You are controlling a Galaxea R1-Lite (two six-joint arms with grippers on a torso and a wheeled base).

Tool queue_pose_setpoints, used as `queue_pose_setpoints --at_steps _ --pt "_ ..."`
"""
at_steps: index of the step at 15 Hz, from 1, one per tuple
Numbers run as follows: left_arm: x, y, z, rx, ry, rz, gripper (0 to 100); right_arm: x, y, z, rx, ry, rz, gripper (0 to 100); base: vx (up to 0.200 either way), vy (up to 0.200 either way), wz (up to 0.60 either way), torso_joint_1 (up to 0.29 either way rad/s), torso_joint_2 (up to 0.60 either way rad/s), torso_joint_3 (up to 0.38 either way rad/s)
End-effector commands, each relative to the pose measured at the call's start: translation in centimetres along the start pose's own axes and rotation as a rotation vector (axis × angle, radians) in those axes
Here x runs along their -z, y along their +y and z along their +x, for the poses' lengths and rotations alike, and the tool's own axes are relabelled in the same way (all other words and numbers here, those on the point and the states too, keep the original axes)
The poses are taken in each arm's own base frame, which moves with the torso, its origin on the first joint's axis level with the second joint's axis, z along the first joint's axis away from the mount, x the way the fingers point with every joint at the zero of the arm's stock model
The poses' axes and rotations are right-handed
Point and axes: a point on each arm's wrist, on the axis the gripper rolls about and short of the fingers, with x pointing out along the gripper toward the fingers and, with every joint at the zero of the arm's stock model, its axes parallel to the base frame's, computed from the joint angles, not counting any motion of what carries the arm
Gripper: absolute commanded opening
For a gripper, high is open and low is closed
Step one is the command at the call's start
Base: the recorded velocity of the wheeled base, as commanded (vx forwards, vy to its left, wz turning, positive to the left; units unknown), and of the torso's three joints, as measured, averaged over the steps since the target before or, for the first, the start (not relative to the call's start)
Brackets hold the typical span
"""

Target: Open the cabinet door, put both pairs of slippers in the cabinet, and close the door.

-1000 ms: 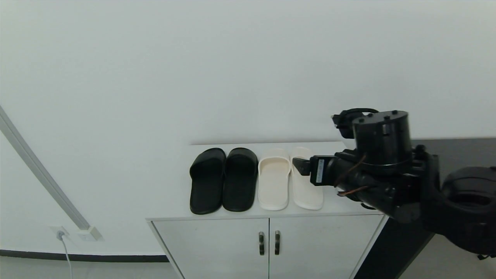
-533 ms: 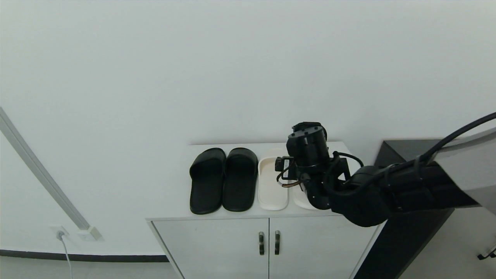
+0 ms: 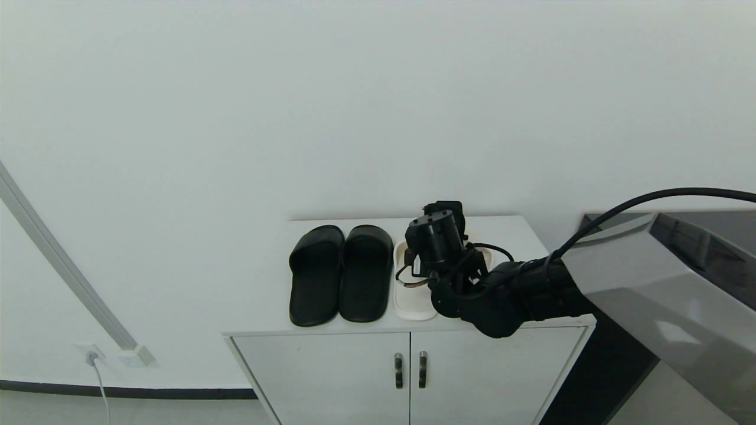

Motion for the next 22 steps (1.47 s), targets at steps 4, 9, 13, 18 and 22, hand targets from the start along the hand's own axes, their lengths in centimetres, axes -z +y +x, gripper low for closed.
queue_pose_setpoints --at_steps 4,9,13,18,22 --pt "0.0 0.0 0.0 -0.001 0.001 0.000 0 0.1 -0.3 2.3 0.032 -0.014 -0.008 100 0.000 0.000 0.00 0.000 0.00 0.000" --pt "0.0 0.0 0.0 -0.001 0.001 0.000 0 -0.3 -0.3 2.5 0.030 -0.035 -0.014 0 0.000 0.000 0.00 0.000 0.00 0.000" --pt "0.0 0.0 0.0 -0.001 0.001 0.000 0 -0.1 -0.4 2.2 0.030 -0.029 -0.021 0 0.000 0.000 0.00 0.000 0.00 0.000" --pt "0.0 0.0 0.0 -0.001 0.001 0.000 0 -2.8 -1.4 -1.6 -0.033 -0.058 -0.062 0 0.000 0.000 0.00 0.000 0.00 0.000" --pt "0.0 0.0 0.0 -0.002 0.001 -0.002 0 -3.8 -4.6 -8.1 -0.289 -0.162 -0.169 0 0.000 0.000 0.00 0.000 0.00 0.000"
